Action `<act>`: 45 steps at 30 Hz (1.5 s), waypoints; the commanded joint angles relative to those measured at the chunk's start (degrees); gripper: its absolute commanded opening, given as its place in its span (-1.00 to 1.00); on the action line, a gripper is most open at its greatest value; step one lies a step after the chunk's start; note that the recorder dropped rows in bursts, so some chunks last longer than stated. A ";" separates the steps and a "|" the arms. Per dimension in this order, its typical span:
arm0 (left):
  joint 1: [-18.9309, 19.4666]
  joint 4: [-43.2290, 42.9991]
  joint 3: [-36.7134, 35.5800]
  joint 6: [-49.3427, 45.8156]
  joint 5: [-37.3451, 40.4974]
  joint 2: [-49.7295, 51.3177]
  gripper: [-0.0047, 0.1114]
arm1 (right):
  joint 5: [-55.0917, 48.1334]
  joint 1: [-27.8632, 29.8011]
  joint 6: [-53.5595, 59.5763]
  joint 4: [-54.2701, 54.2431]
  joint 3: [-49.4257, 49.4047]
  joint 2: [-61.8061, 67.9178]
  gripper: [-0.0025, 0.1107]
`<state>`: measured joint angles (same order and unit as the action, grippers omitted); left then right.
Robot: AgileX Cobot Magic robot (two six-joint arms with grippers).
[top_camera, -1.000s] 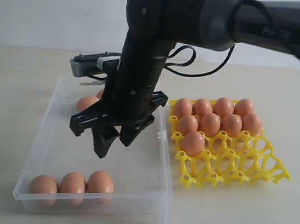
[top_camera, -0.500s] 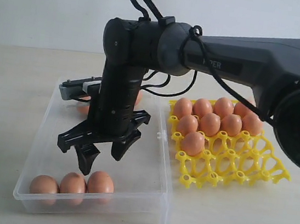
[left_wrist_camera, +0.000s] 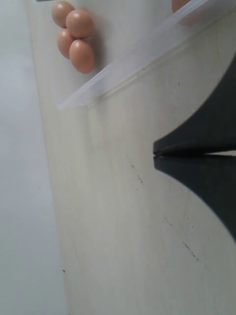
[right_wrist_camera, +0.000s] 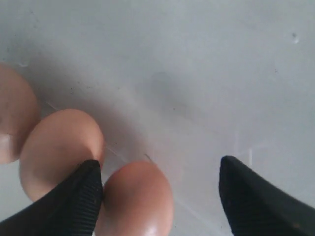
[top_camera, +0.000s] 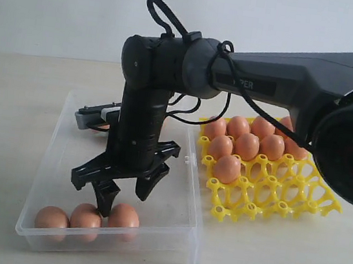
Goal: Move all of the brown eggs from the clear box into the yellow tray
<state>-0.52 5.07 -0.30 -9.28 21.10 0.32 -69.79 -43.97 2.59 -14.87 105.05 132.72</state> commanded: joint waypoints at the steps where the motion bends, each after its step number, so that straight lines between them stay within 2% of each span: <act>1: -0.08 0.21 0.30 0.31 -0.44 -0.32 -0.92 | -0.17 -0.01 -0.08 0.25 -1.28 0.13 0.11; 4: -0.08 0.21 0.30 0.31 -0.44 -0.32 -0.92 | -0.17 -0.01 -0.08 -0.21 -1.28 0.13 -0.20; 5: -0.08 0.21 0.30 0.31 -0.44 -0.32 -0.92 | -0.17 -0.01 0.62 -1.15 -1.28 0.13 -0.43; 7: -0.08 0.21 0.30 0.18 -0.44 -0.32 -0.92 | -0.17 -0.01 2.16 -1.17 -1.28 0.13 -0.71; 9: -0.08 0.21 0.30 0.18 -0.44 -0.32 -0.92 | -0.17 -0.01 3.81 -0.42 -1.28 0.13 -0.90; 10: -0.08 0.21 0.30 0.18 -0.44 -0.32 -0.92 | -0.17 -0.01 3.93 0.31 -1.28 0.13 -0.96; 15: -0.08 0.21 0.30 0.28 -0.44 -0.32 -0.92 | -0.17 0.26 3.16 11.01 -1.28 -2.68 -0.96; 17: -0.08 0.21 0.30 0.28 -0.44 -0.32 -0.92 | -0.17 0.79 3.02 16.45 -1.28 -6.52 -0.86; 19: -0.08 0.21 0.30 0.28 -0.44 -0.32 -0.92 | -0.17 1.07 -1.33 17.16 -1.28 -10.21 -0.56; 20: -0.08 0.21 0.30 0.19 -0.44 -0.32 -0.92 | -0.17 1.32 -5.00 14.87 -2.16 -12.35 -0.27; 22: -0.08 0.21 0.30 0.19 -0.44 -0.32 -0.92 | -0.17 1.32 -11.68 10.13 -5.75 -14.62 0.18; 23: -0.08 0.21 0.30 0.19 -0.44 -0.32 -0.92 | -0.17 1.32 -14.51 9.82 -8.16 -15.17 0.27; 24: -0.08 0.21 0.30 0.19 -0.44 -0.32 -0.92 | -0.17 1.32 -15.27 9.82 -10.06 -15.31 0.26; 25: -0.08 0.21 0.30 0.30 -0.44 -0.32 -0.92 | -0.17 1.32 -11.20 9.55 -11.67 -15.31 0.25; 27: -0.08 0.21 0.30 0.30 -0.44 -0.32 -0.92 | -0.17 0.34 7.45 10.46 -12.83 -15.41 0.19; 29: -0.08 0.21 0.30 0.30 -0.44 -0.32 -0.92 | -0.17 -0.04 10.70 11.27 -12.83 -15.41 0.19; 32: -0.08 0.21 0.30 0.30 -0.44 -0.32 -0.92 | -0.17 0.08 6.37 10.63 -12.62 -14.01 0.28; 36: -0.08 0.21 0.30 0.30 -0.44 -0.32 -0.92 | 3.01 0.32 -6.64 10.07 -12.62 -13.31 0.35; 39: -0.08 0.21 0.30 0.30 -0.44 -0.32 -0.92 | 5.75 0.08 1.11 8.87 -12.62 -13.31 0.35; 43: -0.08 0.21 0.30 0.30 -0.44 -0.32 -0.92 | 4.28 -0.04 -3.08 8.14 -12.62 -13.10 0.35; 45: -0.08 0.21 0.30 0.30 -0.44 -0.32 -0.92 | 4.55 -0.04 -0.55 8.12 -12.62 -13.15 0.35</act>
<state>-0.52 5.07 -0.30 -9.28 21.10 0.32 -65.28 -44.00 0.80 -6.53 92.31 119.57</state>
